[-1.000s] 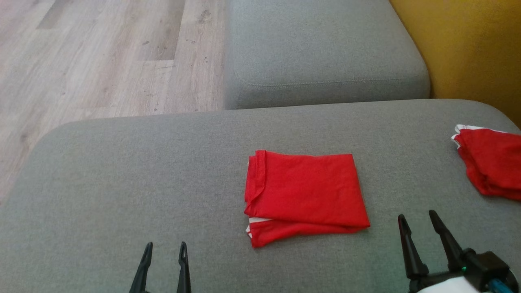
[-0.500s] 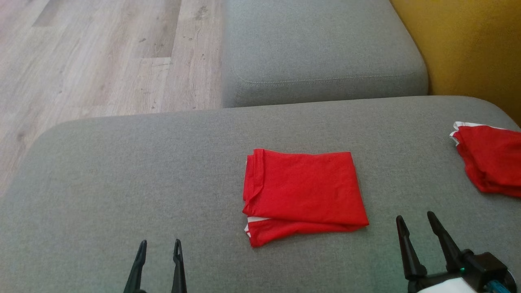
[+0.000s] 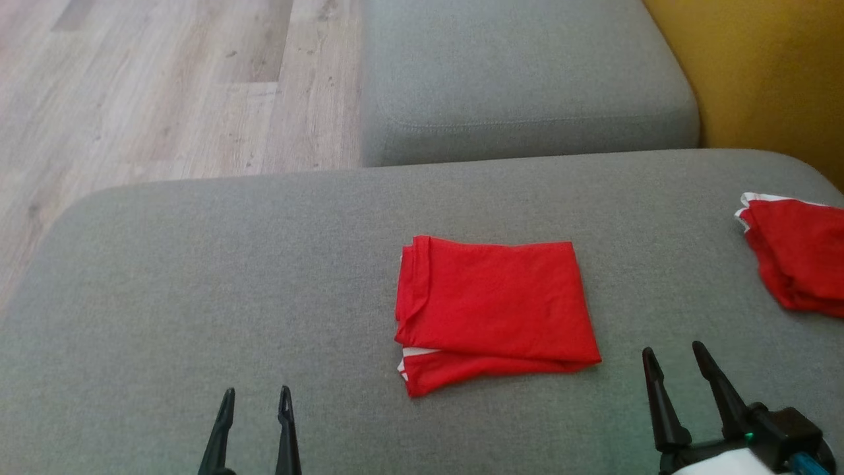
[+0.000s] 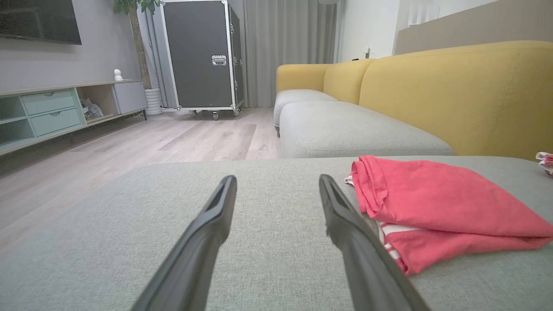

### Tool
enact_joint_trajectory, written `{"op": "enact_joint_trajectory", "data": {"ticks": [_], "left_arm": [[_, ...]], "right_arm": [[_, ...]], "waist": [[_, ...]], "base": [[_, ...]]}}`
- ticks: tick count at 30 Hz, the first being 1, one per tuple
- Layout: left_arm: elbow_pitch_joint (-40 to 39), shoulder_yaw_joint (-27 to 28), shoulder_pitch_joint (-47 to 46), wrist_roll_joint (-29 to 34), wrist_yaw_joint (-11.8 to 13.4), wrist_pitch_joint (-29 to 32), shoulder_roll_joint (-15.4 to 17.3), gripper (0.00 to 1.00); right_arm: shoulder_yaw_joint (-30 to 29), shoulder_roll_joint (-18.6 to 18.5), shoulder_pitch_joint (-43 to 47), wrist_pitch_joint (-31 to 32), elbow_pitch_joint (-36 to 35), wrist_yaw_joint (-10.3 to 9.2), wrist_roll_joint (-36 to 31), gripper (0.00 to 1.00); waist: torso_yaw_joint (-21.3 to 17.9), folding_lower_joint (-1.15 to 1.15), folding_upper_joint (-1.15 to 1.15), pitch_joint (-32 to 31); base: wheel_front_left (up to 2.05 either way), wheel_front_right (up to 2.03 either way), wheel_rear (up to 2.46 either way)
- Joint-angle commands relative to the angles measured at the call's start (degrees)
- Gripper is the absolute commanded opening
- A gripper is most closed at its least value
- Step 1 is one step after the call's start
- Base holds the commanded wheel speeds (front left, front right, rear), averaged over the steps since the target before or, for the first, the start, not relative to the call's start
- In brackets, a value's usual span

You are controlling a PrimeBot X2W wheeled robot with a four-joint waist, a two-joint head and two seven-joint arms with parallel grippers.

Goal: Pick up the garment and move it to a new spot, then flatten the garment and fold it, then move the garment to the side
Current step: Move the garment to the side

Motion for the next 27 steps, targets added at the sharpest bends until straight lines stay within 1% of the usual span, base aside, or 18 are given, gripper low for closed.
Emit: {"op": "enact_joint_trajectory", "data": {"ticks": [1, 8, 13, 16, 18, 21, 24, 27], "left_arm": [[-2.2, 1.9, -2.6, 0.0, 0.5, -0.5, -0.6, 1.0], [-2.7, 1.3, -3.4, 0.2, 0.9, -0.5, -0.6, 1.0], [-2.8, 0.6, -4.2, -0.2, 1.1, -0.5, -0.6, 1.0], [-2.9, -0.2, -4.6, -0.6, 1.3, -0.5, -0.6, 1.0], [-2.8, -0.8, -5.0, -0.7, 1.4, -0.5, -0.6, 1.0], [-2.8, -1.6, -5.7, -0.8, 1.6, -0.5, -0.6, 1.0], [-2.8, -2.3, -7.0, -0.8, 1.6, -0.5, -0.6, 1.0], [-2.7, -3.2, -8.3, -0.7, 1.7, -0.5, -0.6, 1.0]], "right_arm": [[1.4, -0.7, -2.9, -0.6, -1.6, -0.04, 0.4, 1.0], [2.1, -2.0, -6.0, -0.6, 1.2, -0.04, 1.5, 1.0], [4.1, -3.5, -10.1, -0.6, 6.8, -0.04, 4.4, 1.0], [6.1, -4.9, -14.0, -0.4, 11.6, -0.04, 7.6, 1.0], [7.8, -5.8, -17.0, 1.8, 14.6, -0.04, 10.5, 1.0], [10.0, -7.5, -21.5, 6.7, 17.6, -0.04, 15.1, 1.0], [10.4, -8.4, -25.7, 11.2, 19.6, -0.04, 20.4, 1.0], [10.6, -9.1, -28.8, 15.4, 22.2, -0.04, 24.1, 1.0]], "waist": [[0.1, 0.0, 0.0, 0.6], [0.9, 0.0, 0.0, 2.6], [1.6, 0.0, 0.0, 4.2], [2.0, 0.0, 0.0, 5.3], [2.3, 0.0, 0.0, 6.1], [2.9, 0.0, 0.0, 7.6], [3.7, 0.0, 0.0, 9.5], [4.6, 0.0, 0.0, 11.0]], "base": [[0.0, 0.0, 0.0], [0.0, 0.0, 0.0], [0.0, 0.0, 0.0], [0.0, 0.0, 0.0], [0.0, 0.0, 0.0], [0.0, 0.0, 0.0], [0.0, 0.0, 0.0], [0.0, 0.0, 0.0]]}}
